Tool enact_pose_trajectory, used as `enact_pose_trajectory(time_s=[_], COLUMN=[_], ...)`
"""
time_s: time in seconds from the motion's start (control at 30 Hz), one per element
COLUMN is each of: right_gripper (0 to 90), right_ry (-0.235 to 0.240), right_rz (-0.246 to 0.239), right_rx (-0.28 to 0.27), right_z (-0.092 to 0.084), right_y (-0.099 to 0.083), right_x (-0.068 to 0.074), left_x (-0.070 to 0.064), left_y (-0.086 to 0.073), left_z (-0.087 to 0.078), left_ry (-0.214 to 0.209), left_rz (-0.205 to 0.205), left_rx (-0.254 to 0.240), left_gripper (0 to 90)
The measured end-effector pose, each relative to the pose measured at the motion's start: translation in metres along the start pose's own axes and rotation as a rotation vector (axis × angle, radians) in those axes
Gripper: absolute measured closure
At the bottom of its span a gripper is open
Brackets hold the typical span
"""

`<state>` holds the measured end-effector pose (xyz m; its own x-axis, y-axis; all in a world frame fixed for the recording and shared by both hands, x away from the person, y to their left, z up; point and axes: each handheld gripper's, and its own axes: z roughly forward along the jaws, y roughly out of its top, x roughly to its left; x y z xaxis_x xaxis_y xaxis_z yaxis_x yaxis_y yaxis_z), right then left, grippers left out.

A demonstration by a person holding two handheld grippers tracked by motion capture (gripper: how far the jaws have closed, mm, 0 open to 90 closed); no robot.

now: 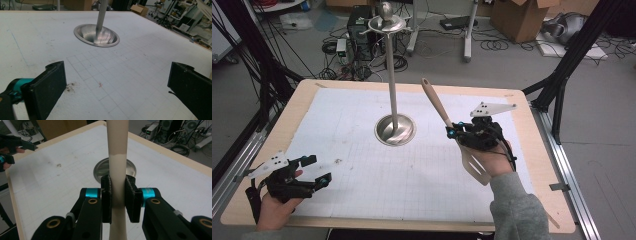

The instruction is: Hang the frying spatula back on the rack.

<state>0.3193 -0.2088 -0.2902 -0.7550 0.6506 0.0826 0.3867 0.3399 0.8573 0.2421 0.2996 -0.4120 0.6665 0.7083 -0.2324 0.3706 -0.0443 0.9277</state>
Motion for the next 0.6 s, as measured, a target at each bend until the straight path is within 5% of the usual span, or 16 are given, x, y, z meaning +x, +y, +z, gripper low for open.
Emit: enact_pose_trajectory(time_s=[0.6], right_gripper=[77.9], right_ry=[0.013], right_rz=[-0.008], right_rx=[-0.042], right_z=[-0.008], right_y=[0.030], right_x=[-0.005], left_x=[0.002], left_y=[-0.001], left_z=[0.002], left_ry=[-0.004], left_rz=[-0.008], left_rx=[0.002], left_gripper=[2.5])
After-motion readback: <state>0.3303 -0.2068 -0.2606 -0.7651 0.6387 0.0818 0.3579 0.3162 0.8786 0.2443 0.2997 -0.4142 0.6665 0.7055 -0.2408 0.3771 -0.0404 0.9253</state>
